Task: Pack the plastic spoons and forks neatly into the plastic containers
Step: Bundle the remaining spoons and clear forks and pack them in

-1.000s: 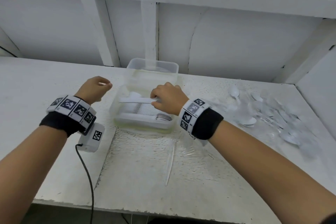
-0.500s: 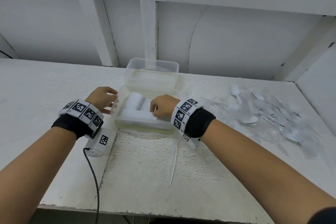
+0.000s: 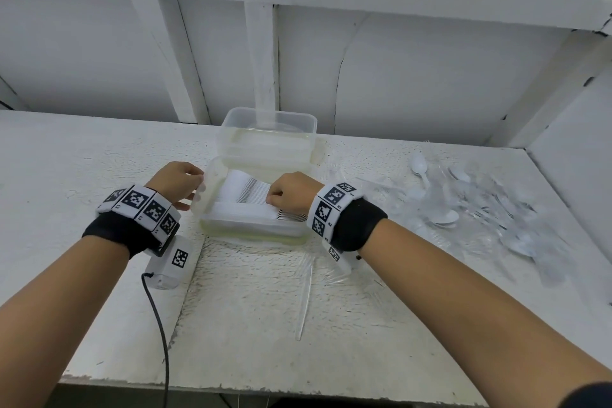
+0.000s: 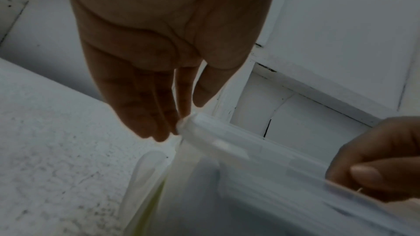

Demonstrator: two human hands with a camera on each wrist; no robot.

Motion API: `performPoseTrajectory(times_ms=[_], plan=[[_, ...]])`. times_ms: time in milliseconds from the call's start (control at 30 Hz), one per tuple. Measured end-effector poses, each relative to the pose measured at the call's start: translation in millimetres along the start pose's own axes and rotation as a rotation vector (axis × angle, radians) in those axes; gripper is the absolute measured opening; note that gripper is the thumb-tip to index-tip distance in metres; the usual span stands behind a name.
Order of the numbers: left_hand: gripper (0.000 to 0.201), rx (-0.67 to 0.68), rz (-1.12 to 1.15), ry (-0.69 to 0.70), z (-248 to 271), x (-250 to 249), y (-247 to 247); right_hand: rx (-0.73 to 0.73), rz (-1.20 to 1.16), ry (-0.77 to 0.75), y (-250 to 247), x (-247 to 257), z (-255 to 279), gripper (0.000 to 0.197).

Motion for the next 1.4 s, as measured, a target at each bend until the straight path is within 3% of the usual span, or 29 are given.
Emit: performPoseTrajectory(times_ms=[167,267,333,467,633,767,933,1000,1133,1267,1400], plan=[[0.031,-0.189,-0.262,0.112,11,-30,-14,-0.106,-0.202,-0.038,-29,-13,21,0.03],[0.029,-0.301,-0.255,0.256,32,-69,-12,-0.228,-0.376,-0.043,-53,-28,43,0.027],[0.027,-0.306,-0.2,0.366,51,-102,4,-0.288,-0.454,-0.036,-71,-48,63,0.025],[0.023,-0.134,-0.078,0.514,79,-165,66,-0.314,-0.442,0.029,-95,-108,106,0.023],[0.02,0.076,-0.159,0.654,101,-231,171,-0.259,-0.428,0.223,-100,-204,156,0.021],[0.026,0.234,-0.413,0.689,100,-255,253,-0.255,-0.266,0.341,-96,-260,185,0.022],[0.029,0.472,-0.727,0.701,99,-247,324,-0.108,-0.082,0.353,-67,-279,189,0.025],[0.036,0.487,-0.862,0.741,99,-240,335,-0.101,-0.026,0.34,-58,-277,185,0.029],[0.053,0.377,-1.058,0.766,93,-229,335,-0.11,0.092,0.361,-48,-275,178,0.031],[0.044,0.351,-0.984,0.732,86,-219,324,-0.062,0.333,0.257,-42,-265,175,0.031],[0.037,0.394,-0.903,0.726,87,-209,316,-0.141,0.382,0.13,-45,-251,186,0.032]])
Point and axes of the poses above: each hand's wrist, its own z-axis away from the middle knuckle, its own y-axis out of the palm, x = y × z, the point moved 9 cm from there along -z, towards the middle knuckle
